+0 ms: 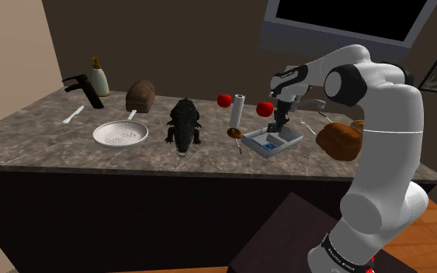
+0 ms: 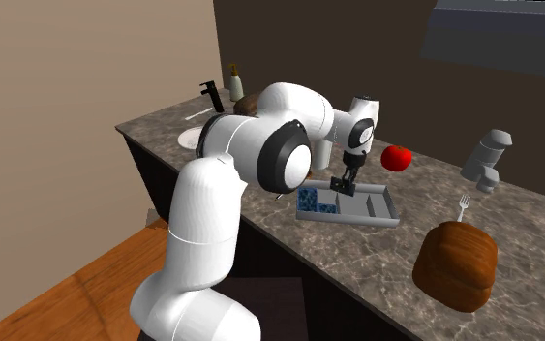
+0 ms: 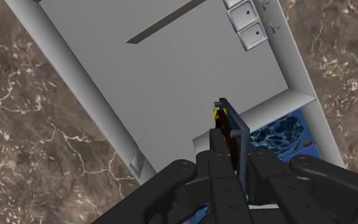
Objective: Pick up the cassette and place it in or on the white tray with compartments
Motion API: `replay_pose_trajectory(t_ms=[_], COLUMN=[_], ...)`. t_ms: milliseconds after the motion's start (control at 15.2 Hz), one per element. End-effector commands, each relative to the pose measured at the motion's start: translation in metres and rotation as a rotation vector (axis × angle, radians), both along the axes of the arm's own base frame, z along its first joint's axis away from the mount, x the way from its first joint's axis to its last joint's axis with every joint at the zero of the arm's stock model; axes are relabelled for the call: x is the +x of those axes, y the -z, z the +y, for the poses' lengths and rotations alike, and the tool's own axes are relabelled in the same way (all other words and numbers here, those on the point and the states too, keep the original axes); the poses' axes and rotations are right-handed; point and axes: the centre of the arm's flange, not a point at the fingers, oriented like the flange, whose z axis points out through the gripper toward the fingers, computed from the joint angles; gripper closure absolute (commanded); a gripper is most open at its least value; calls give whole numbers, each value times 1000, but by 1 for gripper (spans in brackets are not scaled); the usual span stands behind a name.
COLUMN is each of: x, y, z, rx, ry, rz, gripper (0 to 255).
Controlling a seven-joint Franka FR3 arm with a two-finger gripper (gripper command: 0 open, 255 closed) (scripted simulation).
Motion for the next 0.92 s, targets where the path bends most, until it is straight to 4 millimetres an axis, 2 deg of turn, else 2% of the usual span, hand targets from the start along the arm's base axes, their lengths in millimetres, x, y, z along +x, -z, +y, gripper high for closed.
replay_pose_trajectory(t_ms=[0,198,726,792,858], x=[0,0,0,1,0], y=[12,30,30,29,28], z=[0,0,0,-1,-2], rx=[0,0,0,0,0], ry=[0,0,0,0,0], rz=[-1,-1,-1,-1,0], gripper=[255,255,255,0,0])
